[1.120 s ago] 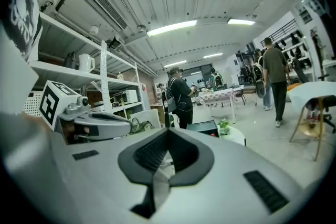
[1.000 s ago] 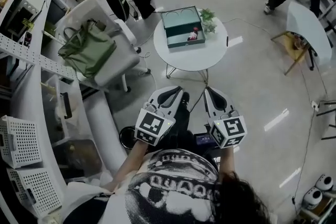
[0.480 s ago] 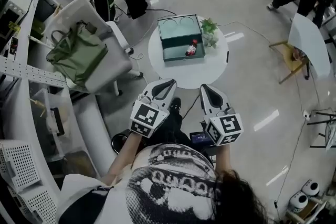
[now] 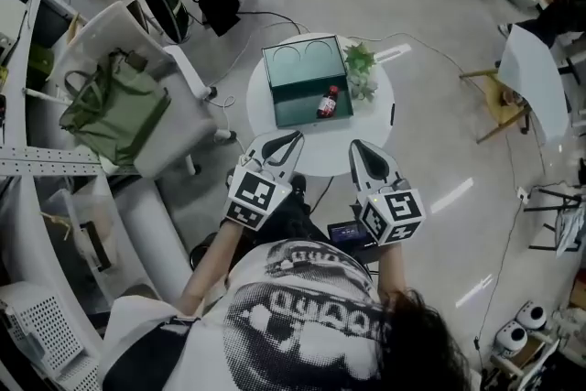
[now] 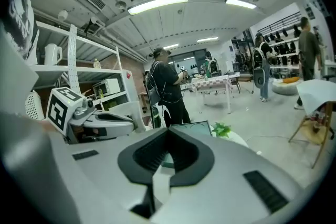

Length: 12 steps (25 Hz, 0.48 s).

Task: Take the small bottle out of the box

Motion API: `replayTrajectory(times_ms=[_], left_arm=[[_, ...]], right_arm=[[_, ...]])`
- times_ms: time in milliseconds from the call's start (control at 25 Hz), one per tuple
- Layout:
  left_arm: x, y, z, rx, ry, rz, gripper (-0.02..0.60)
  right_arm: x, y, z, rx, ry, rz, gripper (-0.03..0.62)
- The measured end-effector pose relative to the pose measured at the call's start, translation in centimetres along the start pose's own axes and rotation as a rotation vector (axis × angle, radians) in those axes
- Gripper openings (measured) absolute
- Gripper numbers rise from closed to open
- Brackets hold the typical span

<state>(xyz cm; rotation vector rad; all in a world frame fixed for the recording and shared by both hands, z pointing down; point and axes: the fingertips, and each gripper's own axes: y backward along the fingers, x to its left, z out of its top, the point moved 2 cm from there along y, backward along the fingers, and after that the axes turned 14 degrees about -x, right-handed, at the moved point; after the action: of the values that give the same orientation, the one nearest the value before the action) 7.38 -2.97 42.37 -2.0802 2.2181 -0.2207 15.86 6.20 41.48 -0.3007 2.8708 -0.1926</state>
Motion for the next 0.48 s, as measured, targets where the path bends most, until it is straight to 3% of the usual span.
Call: replayTrajectory(times_ms=[240, 480], left_arm=[[2.7, -1.5, 0.0, -0.007, 0.000, -0.019, 0.017], [4.3, -2.1, 0.5, -0.031, 0.016, 0.011, 0.018]], right_arm=[[-0.9, -3.0, -0.7, 0.029, -0.025, -0.014, 0.000], [-1.2, -4.9, -1.4, 0.058, -0.028, 0.003, 0.000]])
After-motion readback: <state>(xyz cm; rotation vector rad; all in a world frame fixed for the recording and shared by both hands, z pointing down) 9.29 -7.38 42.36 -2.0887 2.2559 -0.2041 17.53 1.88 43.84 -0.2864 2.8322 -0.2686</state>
